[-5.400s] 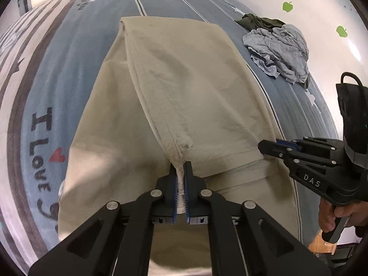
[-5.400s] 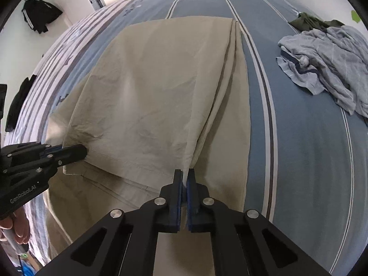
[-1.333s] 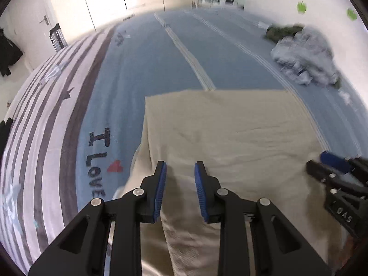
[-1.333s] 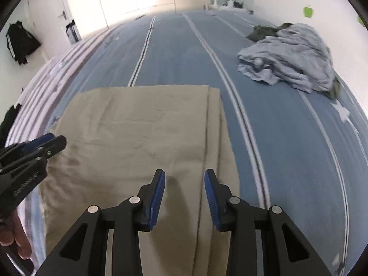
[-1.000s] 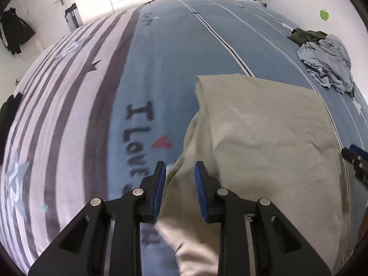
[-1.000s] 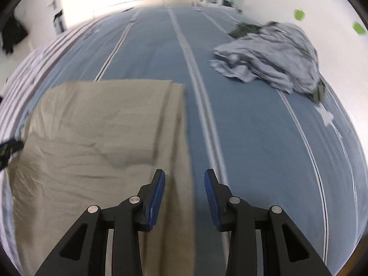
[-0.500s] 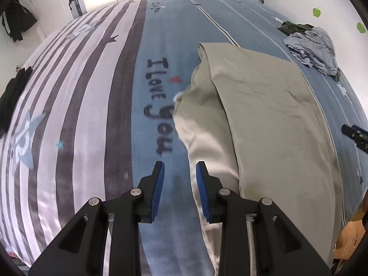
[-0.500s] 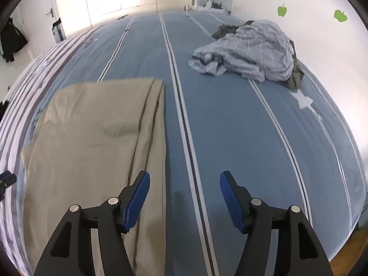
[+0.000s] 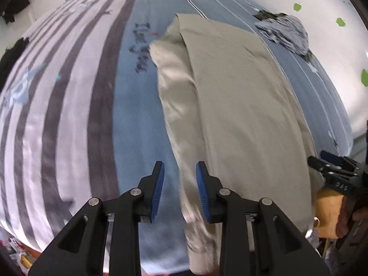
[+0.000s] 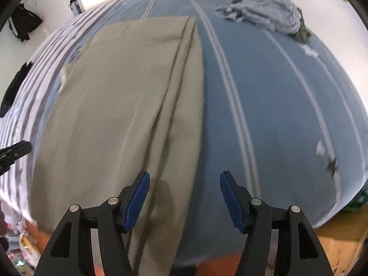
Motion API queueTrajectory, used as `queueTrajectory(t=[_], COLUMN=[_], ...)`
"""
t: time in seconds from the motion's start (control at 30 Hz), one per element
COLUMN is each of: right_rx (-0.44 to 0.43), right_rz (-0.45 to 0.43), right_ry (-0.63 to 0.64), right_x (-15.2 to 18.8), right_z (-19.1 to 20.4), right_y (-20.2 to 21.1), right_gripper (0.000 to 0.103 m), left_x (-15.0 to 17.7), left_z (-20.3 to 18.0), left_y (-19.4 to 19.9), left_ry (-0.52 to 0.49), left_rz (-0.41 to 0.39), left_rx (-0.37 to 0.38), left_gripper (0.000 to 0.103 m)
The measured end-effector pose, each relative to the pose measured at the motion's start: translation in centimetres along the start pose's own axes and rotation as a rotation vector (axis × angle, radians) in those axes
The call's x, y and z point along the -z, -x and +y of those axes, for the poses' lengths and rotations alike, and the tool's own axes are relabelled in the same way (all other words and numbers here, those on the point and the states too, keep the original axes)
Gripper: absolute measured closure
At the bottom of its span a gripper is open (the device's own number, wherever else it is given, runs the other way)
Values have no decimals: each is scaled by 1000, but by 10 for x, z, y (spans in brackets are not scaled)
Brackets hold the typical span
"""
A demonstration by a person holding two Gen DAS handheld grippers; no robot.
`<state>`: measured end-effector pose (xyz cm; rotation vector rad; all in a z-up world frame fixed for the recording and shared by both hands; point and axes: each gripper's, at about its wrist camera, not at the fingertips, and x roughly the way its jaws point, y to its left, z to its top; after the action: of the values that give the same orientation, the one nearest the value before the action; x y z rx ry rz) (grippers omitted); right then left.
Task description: Fold clothes
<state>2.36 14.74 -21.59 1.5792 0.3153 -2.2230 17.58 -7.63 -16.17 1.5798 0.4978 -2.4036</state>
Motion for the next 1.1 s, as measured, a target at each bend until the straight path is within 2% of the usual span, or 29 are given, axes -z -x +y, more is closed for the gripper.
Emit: queueTrajectory(t=[0.1,0.23,0.4,0.47,0.67,0.73,0.83,0.9,1.07,1.1], right_rx=[-26,-26,-32,-43,-77,-79,-66,-74,-97,-99], right_rz=[23,19,-14,-13,-19,-14,22,55,67,68], right_ry=[-20,-50,-98,-106,-90,-82,-75,-94,-102,-107], right_x=[22,39,45,45,44,47,50,56,64,65], right_z=[5,6,1,2,13,19,18,14,9,7], right_y=[3,11,25,28,29,27,13,2,-6,-8], right_gripper=[43,43,43,43,43,43,43,43,40,36], left_x=[19,36,38,35,32,35,46,51,58,60], left_z=[-4,-9,-9,-11,-29,-30,-27,-24,-18,-16], left_y=[3,12,24,27,19,12,-7,-12,-17,-18], left_ry=[21,26,37,54,-5,10,17,30,42,46], left_rz=[28,27,-13,-18,0,8,68,77,66,67], left_rx=[41,54,53,81,113,104,72,66,25,21], left_gripper=[78,77,77,77,77,67,67,66,43,37])
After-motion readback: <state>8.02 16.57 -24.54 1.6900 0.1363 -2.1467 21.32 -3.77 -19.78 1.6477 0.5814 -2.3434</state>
